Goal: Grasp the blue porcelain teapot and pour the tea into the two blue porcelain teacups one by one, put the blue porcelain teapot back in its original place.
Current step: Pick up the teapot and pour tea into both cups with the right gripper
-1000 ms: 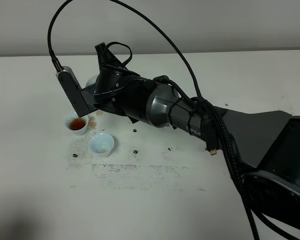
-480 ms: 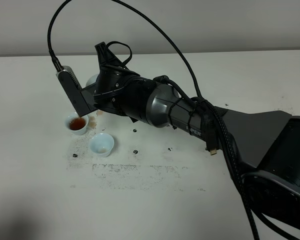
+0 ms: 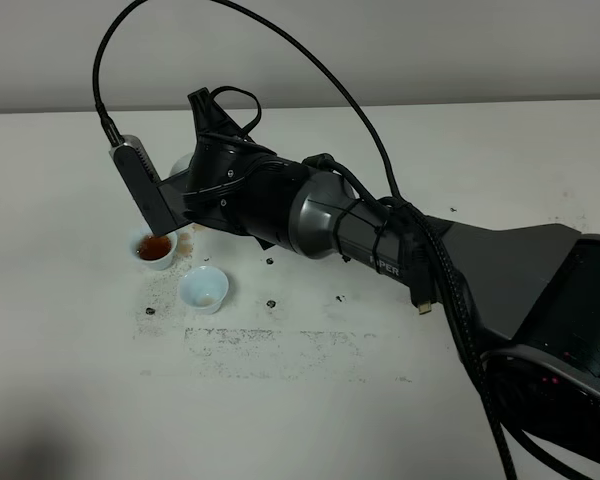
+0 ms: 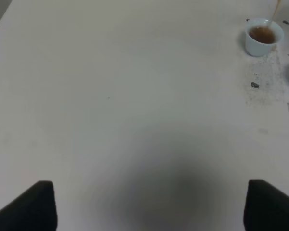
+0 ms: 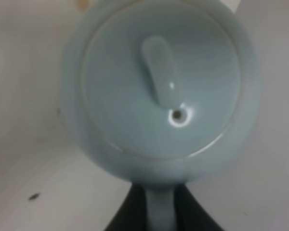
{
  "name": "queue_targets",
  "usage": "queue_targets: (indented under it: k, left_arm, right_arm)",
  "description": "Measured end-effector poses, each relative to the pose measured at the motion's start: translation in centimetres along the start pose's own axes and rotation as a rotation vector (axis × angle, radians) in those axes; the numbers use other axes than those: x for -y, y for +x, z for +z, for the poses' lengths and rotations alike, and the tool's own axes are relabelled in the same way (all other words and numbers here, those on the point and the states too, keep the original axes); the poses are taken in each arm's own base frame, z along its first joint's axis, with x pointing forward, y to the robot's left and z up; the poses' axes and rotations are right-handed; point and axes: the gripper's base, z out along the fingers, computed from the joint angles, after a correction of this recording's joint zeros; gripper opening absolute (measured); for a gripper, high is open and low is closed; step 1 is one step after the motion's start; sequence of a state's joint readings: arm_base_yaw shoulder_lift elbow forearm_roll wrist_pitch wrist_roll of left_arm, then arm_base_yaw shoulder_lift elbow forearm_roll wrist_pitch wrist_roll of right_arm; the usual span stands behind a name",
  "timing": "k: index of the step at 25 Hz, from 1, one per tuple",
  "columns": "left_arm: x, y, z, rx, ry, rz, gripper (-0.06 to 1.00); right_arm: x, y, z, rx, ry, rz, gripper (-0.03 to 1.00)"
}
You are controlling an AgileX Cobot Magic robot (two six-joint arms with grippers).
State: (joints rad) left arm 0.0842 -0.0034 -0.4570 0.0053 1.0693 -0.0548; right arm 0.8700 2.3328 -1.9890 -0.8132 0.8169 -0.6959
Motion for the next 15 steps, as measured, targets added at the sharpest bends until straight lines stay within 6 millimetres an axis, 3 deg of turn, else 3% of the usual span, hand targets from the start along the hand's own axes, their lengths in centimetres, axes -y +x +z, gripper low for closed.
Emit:
queue_targets:
  k: [11,15]
  left_arm:
    - [-0.01,0.0,0.0,0.0,-0.001,0.0,0.75]
    - [-0.02,0.0,0.0,0.0,-0.002,0.001,0.75]
  right_arm:
    - [-0.41,-0.52,0.03,0.066,-0.051,0.088,0.04]
    - [-0.48,0.13,0.63,0.104,-0.093,0.173,0.04]
